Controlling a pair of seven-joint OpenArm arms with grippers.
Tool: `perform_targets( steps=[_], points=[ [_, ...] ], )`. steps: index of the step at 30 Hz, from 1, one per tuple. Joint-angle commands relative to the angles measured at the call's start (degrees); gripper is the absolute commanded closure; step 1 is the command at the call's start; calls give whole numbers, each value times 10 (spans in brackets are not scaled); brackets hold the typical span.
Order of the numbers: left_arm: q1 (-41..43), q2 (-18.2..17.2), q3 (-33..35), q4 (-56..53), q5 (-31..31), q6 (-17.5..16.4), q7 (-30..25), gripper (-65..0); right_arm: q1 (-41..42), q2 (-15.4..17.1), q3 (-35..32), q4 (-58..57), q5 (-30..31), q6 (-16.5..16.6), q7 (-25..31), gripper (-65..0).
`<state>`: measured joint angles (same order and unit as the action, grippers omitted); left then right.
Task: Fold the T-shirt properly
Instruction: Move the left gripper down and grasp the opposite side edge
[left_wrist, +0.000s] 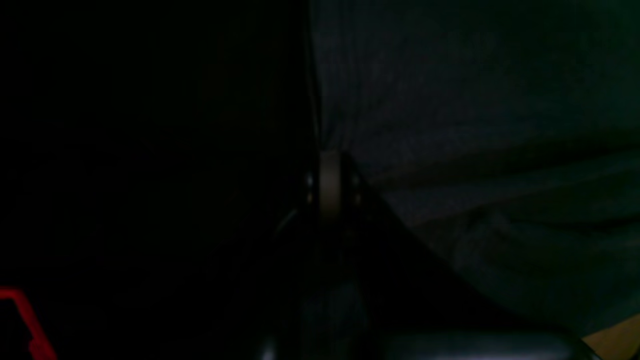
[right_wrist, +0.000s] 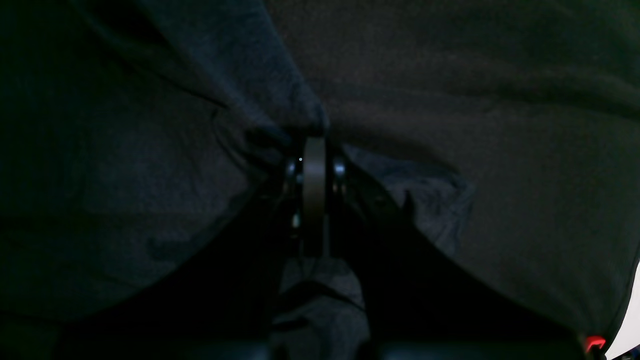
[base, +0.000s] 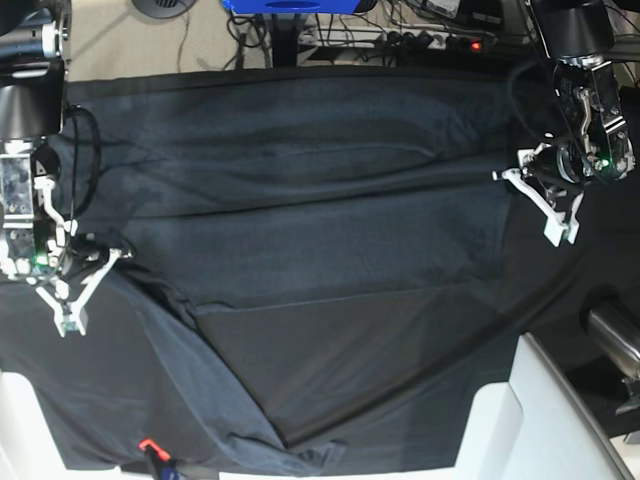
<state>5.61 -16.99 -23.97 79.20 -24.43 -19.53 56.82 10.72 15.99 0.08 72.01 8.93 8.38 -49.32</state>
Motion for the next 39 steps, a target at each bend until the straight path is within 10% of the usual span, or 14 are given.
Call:
perform_targets(
  steps=[1, 4, 11, 24, 39],
  points=[
    [-4, -9, -4, 8, -4, 0, -3, 0, 14, 8, 1, 11, -2, -3, 7, -2],
    [-5, -9, -4, 9, -4, 0, -3, -5, 14, 8, 1, 11, -2, -3, 7, -2],
    [-9, -10, -32, 11, -4, 8, -2, -327, 14, 8, 1, 11, -2, -3, 7, -2],
    [-211, -63, -27, -204, 0, 11, 20, -339, 15, 9, -1, 11, -2, -3, 7, -2],
    [-396, -74, 128, -559, -1, 9, -165, -337, 15, 10, -1, 11, -2, -3, 8, -2]
  ],
)
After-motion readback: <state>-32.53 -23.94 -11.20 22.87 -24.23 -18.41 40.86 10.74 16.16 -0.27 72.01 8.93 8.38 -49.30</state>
